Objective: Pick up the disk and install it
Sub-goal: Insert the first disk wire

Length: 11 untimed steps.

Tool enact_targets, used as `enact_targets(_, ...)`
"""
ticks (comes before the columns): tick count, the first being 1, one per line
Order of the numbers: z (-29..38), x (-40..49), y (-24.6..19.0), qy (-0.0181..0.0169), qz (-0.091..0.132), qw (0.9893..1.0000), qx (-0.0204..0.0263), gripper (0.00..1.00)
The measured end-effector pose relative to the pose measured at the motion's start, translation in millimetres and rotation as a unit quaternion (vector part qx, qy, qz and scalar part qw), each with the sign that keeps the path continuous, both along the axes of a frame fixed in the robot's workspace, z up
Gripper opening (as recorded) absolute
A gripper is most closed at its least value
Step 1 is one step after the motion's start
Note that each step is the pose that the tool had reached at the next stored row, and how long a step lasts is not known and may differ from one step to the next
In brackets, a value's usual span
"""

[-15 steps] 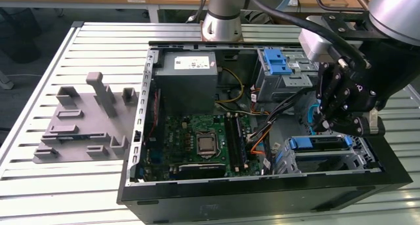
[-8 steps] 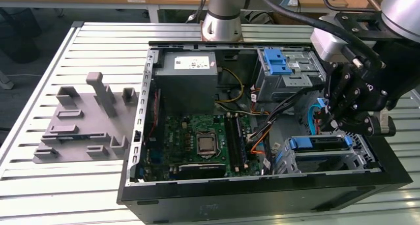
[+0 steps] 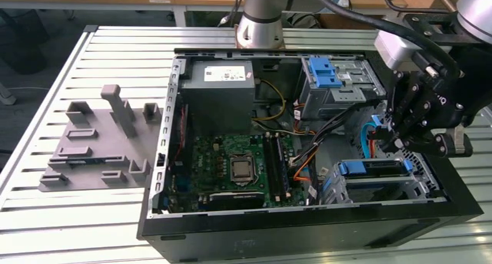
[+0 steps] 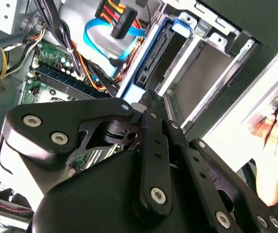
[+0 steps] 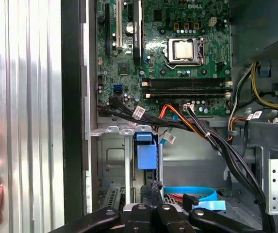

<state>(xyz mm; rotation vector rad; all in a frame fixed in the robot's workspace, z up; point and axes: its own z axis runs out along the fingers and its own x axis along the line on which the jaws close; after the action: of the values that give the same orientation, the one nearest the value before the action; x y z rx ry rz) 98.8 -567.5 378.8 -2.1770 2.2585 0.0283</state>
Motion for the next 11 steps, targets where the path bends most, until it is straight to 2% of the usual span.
enact_targets(11,-0.3,21.7,8.7,0.0,0.0,1.0,0.0,0.11)
